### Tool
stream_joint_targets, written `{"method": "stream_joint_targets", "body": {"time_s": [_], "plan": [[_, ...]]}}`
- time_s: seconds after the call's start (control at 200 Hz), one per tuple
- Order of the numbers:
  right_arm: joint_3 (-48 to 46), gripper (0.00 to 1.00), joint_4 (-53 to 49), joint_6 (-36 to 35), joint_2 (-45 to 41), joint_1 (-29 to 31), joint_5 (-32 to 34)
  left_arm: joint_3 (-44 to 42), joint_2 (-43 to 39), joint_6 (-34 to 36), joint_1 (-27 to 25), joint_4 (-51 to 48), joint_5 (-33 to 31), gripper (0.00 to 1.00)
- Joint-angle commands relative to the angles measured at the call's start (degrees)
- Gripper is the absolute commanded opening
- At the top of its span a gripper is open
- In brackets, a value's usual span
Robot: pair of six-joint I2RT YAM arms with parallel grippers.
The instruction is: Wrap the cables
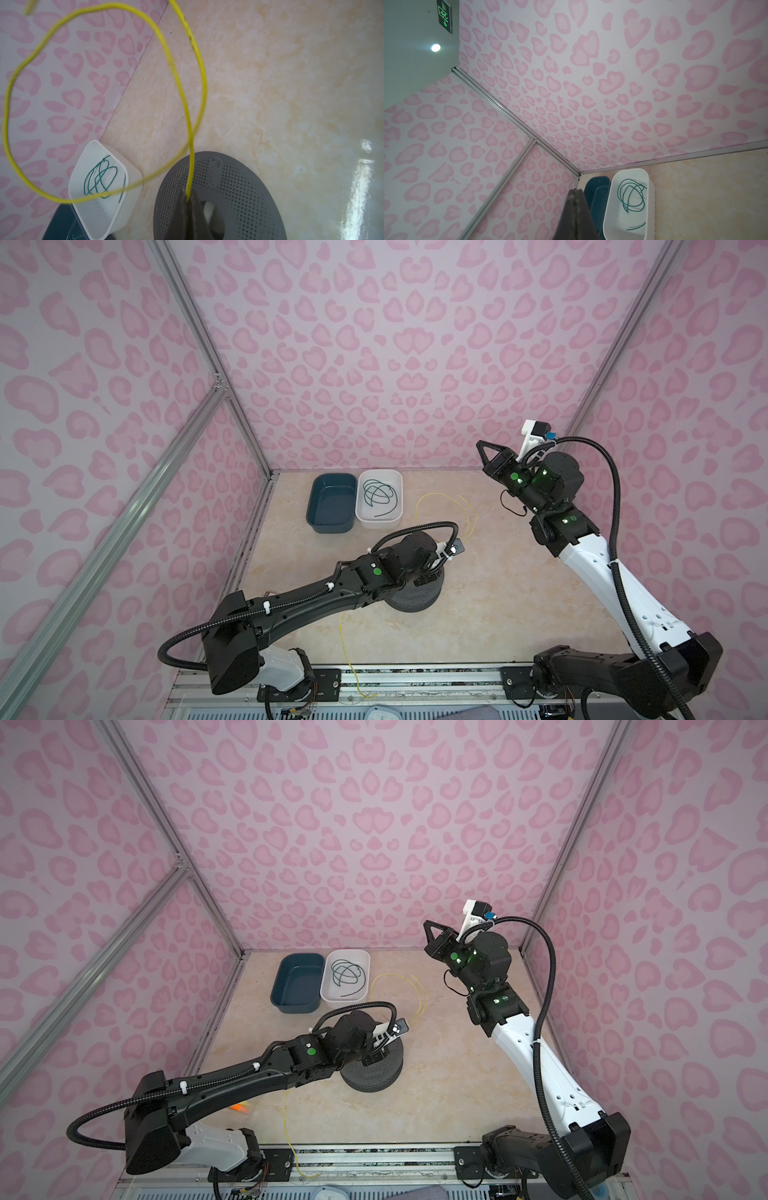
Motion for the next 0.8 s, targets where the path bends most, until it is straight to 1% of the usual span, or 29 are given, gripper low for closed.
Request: {"method": "stream_joint_targets", "body": {"time_s": [0.0, 0.045, 0.09, 0.155, 0.23, 0.3, 0.345, 0.41, 0.465, 0.595, 0.795], "plan": [[0.3, 0.0, 2.3, 1.4, 0.6, 0.1, -2.4, 0.3, 0.0, 0.4, 0.0, -0.2, -0.4, 0.04], [-0.5, 0.0, 1.5, 0.8, 0.0, 0.0, -2.3, 0.6, -0.3, 0.3, 0.0, 0.0, 0.3, 0.04], [-1.6, 0.03, 0.2, -0.8, -1.0, 0.1, -2.3, 0.8, -0.9, 0.0, 0.3, 0.2, 1.6, 0.04], [-2.4, 0.14, -4.3, -4.6, -2.7, 0.1, -2.2, 1.3, -1.9, -0.6, 1.0, -0.6, 4.8, 0.04], [-2.7, 0.22, -11.8, -12.4, -4.7, -0.3, -2.5, 1.9, -3.2, -1.9, 2.3, -1.9, 8.9, 0.04], [-3.1, 0.3, -20.4, -20.4, -6.7, -0.3, 0.1, 2.8, -4.2, -3.0, 3.6, -3.8, 12.5, 0.04], [-4.3, 0.32, -23.9, -23.9, -8.1, -0.7, 1.7, 3.5, -4.7, -3.7, 4.4, -4.8, 14.6, 0.04], [-6.9, 0.34, -26.4, -27.6, -10.2, -0.7, 3.2, 4.6, -5.1, -4.7, 6.0, -7.0, 17.8, 0.04], [-9.0, 0.36, -26.8, -28.0, -11.7, -0.8, 4.4, 5.6, -5.2, -6.1, 8.0, -8.2, 21.6, 0.04], [-12.4, 0.38, -24.0, -27.7, -13.6, -0.8, 1.8, 6.9, -5.7, -9.6, 12.9, -7.8, 30.2, 0.04], [-14.2, 0.39, -18.8, -24.8, -11.1, -0.9, -5.1, 5.8, -8.8, -16.3, 19.2, -2.3, 45.6, 0.04]]}}
